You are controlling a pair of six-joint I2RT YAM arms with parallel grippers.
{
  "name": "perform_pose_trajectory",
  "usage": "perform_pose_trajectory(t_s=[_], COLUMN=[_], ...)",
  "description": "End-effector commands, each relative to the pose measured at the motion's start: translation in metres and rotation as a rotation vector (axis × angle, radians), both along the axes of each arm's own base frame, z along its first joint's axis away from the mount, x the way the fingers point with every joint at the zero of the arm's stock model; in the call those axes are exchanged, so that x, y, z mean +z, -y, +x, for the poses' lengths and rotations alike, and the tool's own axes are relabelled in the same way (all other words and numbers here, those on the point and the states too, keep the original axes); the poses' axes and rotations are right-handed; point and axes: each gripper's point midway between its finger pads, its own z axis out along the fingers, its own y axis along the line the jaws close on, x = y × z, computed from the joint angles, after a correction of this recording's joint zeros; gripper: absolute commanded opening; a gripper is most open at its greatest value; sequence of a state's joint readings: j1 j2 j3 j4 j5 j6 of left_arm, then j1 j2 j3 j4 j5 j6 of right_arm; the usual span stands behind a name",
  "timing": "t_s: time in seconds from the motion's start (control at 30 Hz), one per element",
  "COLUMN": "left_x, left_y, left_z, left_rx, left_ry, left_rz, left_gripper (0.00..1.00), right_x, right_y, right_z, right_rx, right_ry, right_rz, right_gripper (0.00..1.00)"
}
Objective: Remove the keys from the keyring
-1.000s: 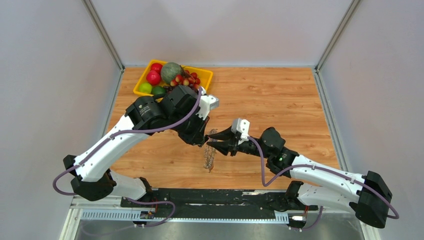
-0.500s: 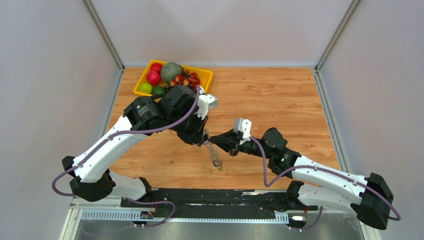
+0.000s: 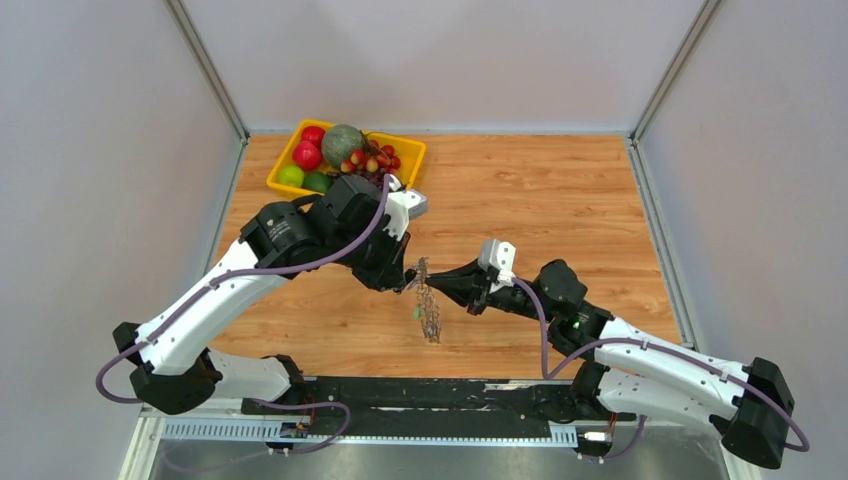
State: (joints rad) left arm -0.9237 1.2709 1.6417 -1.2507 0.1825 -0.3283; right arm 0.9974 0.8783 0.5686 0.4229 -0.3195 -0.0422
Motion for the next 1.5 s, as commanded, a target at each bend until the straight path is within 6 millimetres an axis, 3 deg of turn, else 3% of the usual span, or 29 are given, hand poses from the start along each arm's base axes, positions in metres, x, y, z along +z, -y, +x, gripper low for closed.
perform_pose_trajectory(t_s=[0.0,0.43,0.7,0.83,0.93,1.07,1.2,1.33,1.47], left_x=[-0.001,-0.024,-0.022,-0.016,-0.018,-0.054,-0.065,-0.075,-0.082], left_y=[-0.005,0.023,0.037,0.045,0.047,0.025,0.012,0.001,-0.01], left_z=[0.012,0.008,-0.005,-0.017,-0.022,-0.001,0.012,0.034,0.067], left_rx=[0.037,-0.056,-0.14,-0.207,-0.228,-0.097,-0.018,0.075,0.18], left_ry=[0.03,-0.075,-0.114,-0.128,-0.135,-0.134,-0.127,-0.081,0.025], left_rz=[-0.035,-0.088,-0.18,-0.267,-0.317,-0.164,-0.145,-0.128,-0.089], left_gripper=[0.0,0.0,0.0,0.0,0.0,0.0,0.0,0.0,0.0], right_x=[0.027,0.039,0.036,0.036,0.037,0.049,0.052,0.043,0.032], right_y=[0.009,0.003,0.0,0.009,0.031,0.053,0.075,0.075,0.072], right_z=[-0.009,-0.022,-0.022,-0.019,-0.02,-0.019,-0.022,-0.005,0.009], right_rx=[0.014,0.102,0.105,0.064,0.001,-0.074,-0.126,-0.209,-0.267], right_ry=[0.039,0.142,0.185,0.218,0.247,0.262,0.273,0.204,0.129], right_rz=[0.092,0.132,0.172,0.242,0.365,0.433,0.481,0.372,0.212], right_gripper=[0.0,0.0,0.0,0.0,0.0,0.0,0.0,0.0,0.0])
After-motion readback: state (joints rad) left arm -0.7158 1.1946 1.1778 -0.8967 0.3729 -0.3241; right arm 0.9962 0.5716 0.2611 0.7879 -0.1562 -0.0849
